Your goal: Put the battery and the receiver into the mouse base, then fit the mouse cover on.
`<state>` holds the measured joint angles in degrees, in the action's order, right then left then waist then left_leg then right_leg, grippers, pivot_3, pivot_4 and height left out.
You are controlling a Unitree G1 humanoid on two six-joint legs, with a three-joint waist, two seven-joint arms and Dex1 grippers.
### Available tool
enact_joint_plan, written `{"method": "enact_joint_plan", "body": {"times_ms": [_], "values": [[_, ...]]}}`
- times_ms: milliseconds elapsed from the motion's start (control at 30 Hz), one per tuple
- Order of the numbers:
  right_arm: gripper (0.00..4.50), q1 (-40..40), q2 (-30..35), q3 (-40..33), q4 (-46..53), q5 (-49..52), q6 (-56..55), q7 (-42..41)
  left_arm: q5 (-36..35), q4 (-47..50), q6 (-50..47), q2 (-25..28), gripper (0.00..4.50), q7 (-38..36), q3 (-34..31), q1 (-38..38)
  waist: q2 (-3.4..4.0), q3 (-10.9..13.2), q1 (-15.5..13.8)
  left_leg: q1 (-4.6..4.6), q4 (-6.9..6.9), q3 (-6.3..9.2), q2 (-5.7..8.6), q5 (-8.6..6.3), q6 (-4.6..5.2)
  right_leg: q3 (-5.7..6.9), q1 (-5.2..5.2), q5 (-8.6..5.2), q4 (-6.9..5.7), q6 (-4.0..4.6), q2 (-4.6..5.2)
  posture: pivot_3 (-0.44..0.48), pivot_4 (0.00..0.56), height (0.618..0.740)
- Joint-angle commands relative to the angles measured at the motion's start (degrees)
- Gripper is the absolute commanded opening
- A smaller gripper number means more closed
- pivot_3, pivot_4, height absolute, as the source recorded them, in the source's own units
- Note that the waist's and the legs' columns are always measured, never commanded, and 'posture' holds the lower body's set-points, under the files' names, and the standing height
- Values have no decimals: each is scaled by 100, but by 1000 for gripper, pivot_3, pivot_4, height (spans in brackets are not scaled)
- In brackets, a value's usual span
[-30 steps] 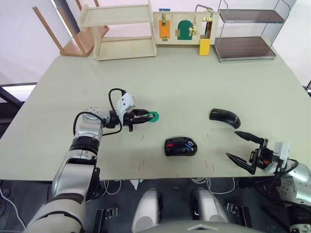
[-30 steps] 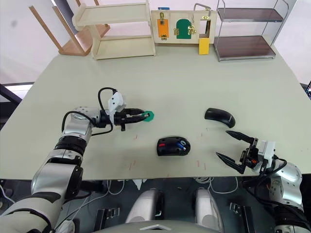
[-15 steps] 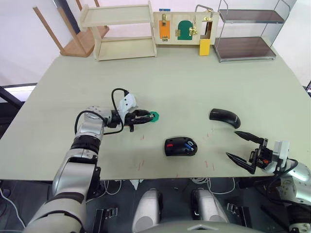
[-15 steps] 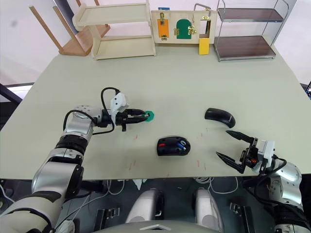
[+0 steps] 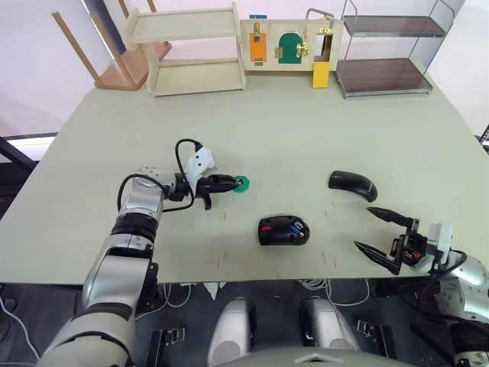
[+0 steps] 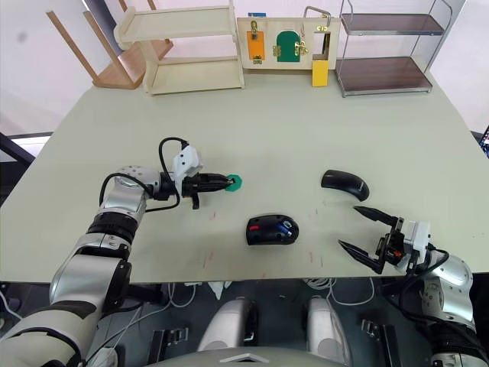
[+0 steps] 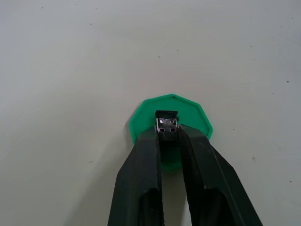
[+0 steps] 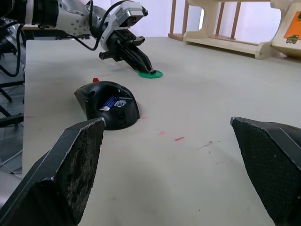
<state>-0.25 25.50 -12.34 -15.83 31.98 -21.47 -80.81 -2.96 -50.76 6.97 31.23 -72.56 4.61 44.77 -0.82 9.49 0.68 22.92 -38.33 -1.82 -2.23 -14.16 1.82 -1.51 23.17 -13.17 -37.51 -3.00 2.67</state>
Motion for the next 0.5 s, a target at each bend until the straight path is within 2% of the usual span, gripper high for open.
{"method": "enact_joint_plan", "body": {"times_ms": [33,300,400,500], "values": [[4500,23,2,-54,105,89,-99,-24,41,-41,28,102,113,19,-18,68,0,0,1,-1,0,0,0,0,0,0,0,0,-1,0,0,0,150,740],[4500,130,17,65,600,165,66,16,-206,354,-40,215,113,-263,-140,166,0,0,5,3,0,0,0,0,0,-1,6,-1,-7,1,-1,0,150,740],[4500,268,34,144,1041,291,457,165,-367,778,-101,308,113,-537,-145,103,-1,1,1,10,0,1,0,0,0,-1,15,-2,-10,2,-1,0,150,740],[4500,446,174,348,1845,438,1375,645,-576,1393,-220,356,113,-801,-115,55,-1,1,-5,13,-1,-1,0,0,0,-3,18,-2,-12,3,0,0,150,740]]}}
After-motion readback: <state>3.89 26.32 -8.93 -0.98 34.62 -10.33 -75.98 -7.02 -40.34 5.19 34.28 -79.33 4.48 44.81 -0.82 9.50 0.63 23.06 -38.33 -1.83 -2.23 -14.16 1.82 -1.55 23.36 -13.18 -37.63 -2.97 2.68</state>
